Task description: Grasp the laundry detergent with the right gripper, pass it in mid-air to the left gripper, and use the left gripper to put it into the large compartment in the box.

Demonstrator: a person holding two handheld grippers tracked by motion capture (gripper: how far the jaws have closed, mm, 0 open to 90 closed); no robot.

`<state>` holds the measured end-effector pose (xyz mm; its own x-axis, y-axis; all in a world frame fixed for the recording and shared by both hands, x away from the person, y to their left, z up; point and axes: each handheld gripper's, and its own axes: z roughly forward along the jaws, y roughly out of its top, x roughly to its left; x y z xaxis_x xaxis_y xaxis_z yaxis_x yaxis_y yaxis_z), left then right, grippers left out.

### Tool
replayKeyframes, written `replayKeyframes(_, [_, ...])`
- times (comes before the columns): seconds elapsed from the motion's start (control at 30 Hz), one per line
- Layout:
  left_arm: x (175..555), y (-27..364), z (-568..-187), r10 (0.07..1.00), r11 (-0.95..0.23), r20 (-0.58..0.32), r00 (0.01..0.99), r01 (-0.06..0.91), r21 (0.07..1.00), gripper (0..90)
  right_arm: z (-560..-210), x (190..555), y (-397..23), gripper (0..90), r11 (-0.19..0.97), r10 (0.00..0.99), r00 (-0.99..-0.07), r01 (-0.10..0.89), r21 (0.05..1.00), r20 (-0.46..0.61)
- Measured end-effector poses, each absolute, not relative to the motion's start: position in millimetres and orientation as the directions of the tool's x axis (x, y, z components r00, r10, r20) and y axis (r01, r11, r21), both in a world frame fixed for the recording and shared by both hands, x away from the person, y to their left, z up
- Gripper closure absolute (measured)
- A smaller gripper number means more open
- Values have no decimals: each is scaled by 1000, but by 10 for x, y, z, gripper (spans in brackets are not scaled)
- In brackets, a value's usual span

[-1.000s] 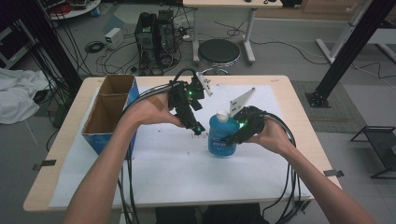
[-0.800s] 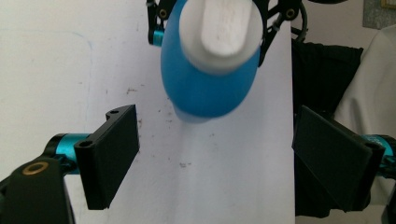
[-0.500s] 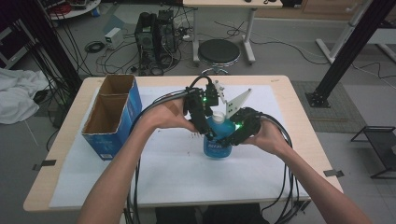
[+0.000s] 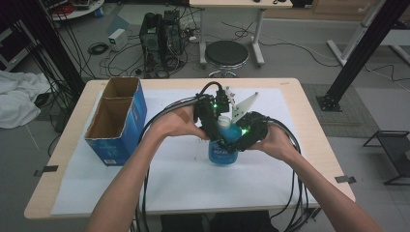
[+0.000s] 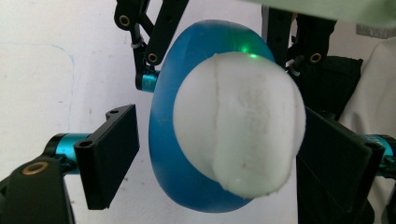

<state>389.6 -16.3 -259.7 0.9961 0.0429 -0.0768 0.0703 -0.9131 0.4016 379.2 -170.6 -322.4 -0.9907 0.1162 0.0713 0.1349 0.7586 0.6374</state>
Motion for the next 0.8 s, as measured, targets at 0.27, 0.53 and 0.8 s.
replayKeyframes(0.27, [3875,-177,-2624,31,-915,-69,997,56,399,180,-3223,3757,-1667,451,751,130,-984,177,637,120])
replayKeyframes(0.53, [3878,-173,-2628,31,-914,-55,998,51,403,227,-3237,3771,-1659,451,745,110,-988,152,650,104])
replayKeyframes(0.8, [3869,-185,-2636,33,-915,-46,998,49,401,243,-3229,3742,-1661,451,757,138,-982,187,626,127])
